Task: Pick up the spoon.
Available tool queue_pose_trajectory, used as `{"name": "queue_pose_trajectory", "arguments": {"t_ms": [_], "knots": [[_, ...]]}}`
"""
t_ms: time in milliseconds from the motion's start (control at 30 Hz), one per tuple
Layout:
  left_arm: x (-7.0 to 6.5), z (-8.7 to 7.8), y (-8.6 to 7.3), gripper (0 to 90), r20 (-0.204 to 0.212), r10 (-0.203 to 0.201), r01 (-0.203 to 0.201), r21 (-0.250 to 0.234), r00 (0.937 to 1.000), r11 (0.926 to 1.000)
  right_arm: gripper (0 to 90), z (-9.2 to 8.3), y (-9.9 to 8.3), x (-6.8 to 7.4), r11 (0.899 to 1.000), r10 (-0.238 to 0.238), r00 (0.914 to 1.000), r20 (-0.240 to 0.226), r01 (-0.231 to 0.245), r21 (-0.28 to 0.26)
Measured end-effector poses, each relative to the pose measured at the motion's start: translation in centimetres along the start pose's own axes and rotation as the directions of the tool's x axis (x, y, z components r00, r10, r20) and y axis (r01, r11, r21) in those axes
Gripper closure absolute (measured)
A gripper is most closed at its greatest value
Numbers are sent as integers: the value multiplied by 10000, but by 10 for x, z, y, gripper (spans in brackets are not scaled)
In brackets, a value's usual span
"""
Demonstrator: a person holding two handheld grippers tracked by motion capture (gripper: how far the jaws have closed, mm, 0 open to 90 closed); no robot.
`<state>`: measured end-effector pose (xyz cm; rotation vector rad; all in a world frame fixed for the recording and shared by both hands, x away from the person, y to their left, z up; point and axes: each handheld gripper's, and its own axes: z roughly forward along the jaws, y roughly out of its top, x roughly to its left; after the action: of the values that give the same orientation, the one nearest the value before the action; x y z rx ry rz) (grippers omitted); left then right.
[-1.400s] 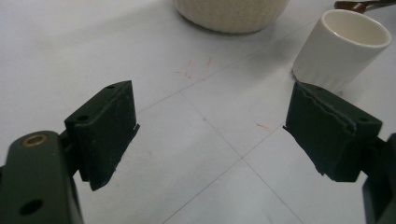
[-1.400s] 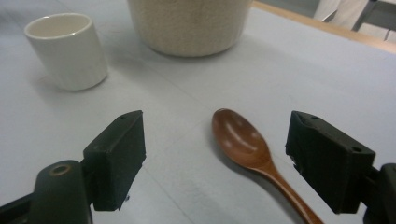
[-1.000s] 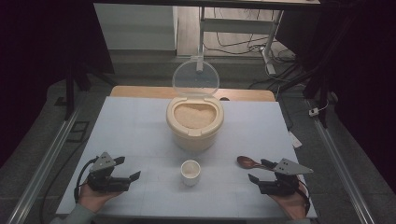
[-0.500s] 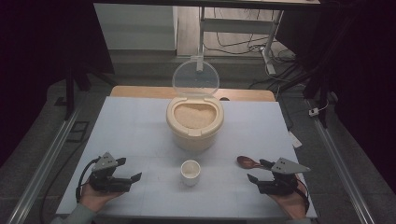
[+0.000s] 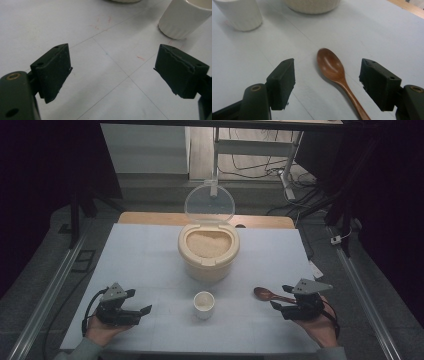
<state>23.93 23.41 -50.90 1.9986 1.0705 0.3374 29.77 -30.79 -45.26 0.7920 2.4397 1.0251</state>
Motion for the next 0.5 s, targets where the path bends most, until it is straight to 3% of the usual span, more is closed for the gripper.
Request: {"name": "queue_pose_trajectory", "arguments": {"t_ms": [267, 333, 467, 500], "knots": [[1, 1, 0, 136, 16, 21, -21, 70, 10000, 10000, 297, 4, 13, -14, 9933, -252, 9995, -173, 270, 1127], [1, 1, -1, 137, 19, 26, -26, 93, 10000, 10000, 297, 8, 17, -19, 9843, -439, 9988, -193, 466, 1700], [0, 2, -1, 136, 14, 45, -46, 154, 10000, 9999, 300, 12, 19, -25, 9739, -518, 9984, -231, 556, 2199], [1, 2, -1, 136, 14, 49, -49, 153, 10000, 9999, 301, 14, 19, -29, 9658, -547, 9981, -282, 600, 2523]]}}
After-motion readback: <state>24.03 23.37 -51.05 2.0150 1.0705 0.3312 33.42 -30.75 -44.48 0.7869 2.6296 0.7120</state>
